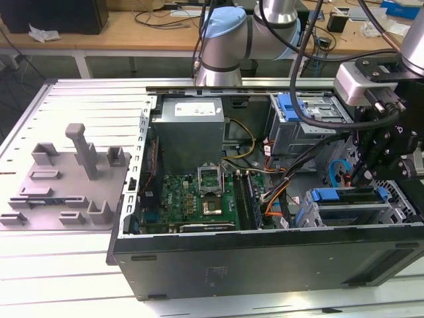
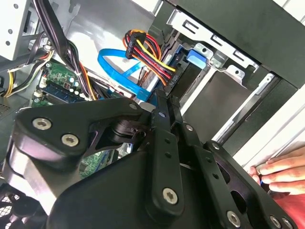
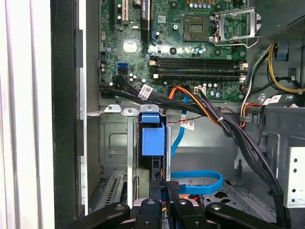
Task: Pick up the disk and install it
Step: 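Insert the second disk wire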
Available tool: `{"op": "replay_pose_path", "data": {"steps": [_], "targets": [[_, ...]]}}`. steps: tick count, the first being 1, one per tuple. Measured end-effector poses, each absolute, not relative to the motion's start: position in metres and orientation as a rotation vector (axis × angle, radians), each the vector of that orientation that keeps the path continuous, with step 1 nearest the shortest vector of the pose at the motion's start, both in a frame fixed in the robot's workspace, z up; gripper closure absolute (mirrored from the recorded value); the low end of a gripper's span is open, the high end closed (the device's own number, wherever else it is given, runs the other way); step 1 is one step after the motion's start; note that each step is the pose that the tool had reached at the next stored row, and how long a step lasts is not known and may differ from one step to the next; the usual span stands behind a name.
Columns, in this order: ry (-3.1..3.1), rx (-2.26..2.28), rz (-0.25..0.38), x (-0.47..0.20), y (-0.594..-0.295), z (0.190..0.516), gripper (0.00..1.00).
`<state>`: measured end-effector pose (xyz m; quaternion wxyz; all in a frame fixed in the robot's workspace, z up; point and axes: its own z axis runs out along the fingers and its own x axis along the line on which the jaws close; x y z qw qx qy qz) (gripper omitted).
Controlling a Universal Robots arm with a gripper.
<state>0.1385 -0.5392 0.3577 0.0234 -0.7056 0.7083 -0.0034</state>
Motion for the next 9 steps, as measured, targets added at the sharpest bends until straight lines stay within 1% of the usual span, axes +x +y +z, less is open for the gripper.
{"op": "replay_pose_path", "data": {"steps": [9], "targets": [[2.191, -2.182, -0.007, 0.1385, -0.5398, 0.3555, 0.84]]}}
